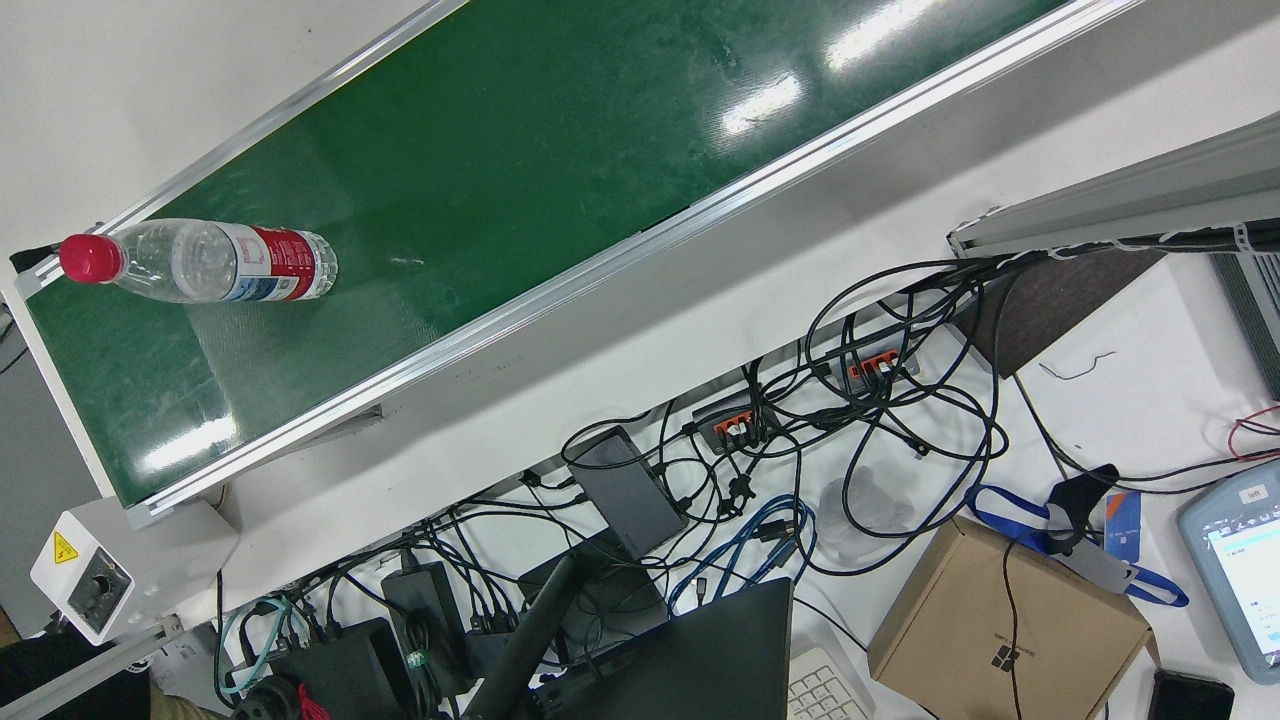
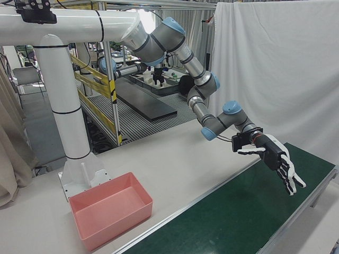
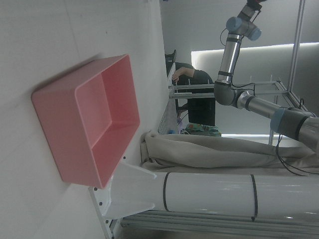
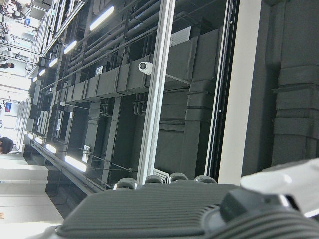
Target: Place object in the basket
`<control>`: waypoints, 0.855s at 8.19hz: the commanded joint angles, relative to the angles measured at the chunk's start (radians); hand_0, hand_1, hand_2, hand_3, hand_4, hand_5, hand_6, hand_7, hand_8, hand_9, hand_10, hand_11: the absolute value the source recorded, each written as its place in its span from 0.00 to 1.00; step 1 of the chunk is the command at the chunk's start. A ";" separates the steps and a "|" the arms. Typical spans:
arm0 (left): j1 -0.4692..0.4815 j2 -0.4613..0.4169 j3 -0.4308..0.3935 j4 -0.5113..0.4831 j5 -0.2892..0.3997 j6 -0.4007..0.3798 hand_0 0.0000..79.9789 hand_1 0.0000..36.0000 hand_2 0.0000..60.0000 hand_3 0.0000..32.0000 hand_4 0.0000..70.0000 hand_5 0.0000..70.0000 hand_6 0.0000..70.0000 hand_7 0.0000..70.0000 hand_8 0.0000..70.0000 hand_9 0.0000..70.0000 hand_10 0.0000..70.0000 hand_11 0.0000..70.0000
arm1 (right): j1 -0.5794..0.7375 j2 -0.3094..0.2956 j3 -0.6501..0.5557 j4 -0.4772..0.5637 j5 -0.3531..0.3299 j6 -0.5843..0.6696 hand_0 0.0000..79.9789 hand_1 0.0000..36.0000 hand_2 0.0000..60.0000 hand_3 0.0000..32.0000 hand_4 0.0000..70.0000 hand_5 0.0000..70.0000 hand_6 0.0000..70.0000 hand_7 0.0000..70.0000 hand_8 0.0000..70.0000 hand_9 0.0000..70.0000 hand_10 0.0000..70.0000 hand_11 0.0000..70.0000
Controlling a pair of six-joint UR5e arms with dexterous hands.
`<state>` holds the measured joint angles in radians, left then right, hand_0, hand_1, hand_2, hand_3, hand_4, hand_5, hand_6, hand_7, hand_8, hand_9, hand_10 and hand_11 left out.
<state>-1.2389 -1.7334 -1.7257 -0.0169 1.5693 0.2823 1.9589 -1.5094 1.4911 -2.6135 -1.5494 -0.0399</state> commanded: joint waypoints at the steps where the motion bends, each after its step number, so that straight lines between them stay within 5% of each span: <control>1: 0.002 0.000 0.000 0.000 0.000 0.002 0.77 0.22 0.00 0.18 0.11 0.35 0.09 0.04 0.16 0.17 0.10 0.17 | 0.000 0.000 0.000 0.001 0.000 0.000 0.00 0.00 0.00 0.00 0.00 0.00 0.00 0.00 0.00 0.00 0.00 0.00; 7: -0.004 -0.002 -0.008 0.000 0.000 -0.003 0.76 0.21 0.00 0.18 0.11 0.35 0.09 0.04 0.16 0.16 0.10 0.17 | 0.000 0.000 0.000 0.000 0.000 0.000 0.00 0.00 0.00 0.00 0.00 0.00 0.00 0.00 0.00 0.00 0.00 0.00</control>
<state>-1.2406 -1.7349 -1.7311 -0.0162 1.5693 0.2794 1.9589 -1.5094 1.4910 -2.6138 -1.5493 -0.0399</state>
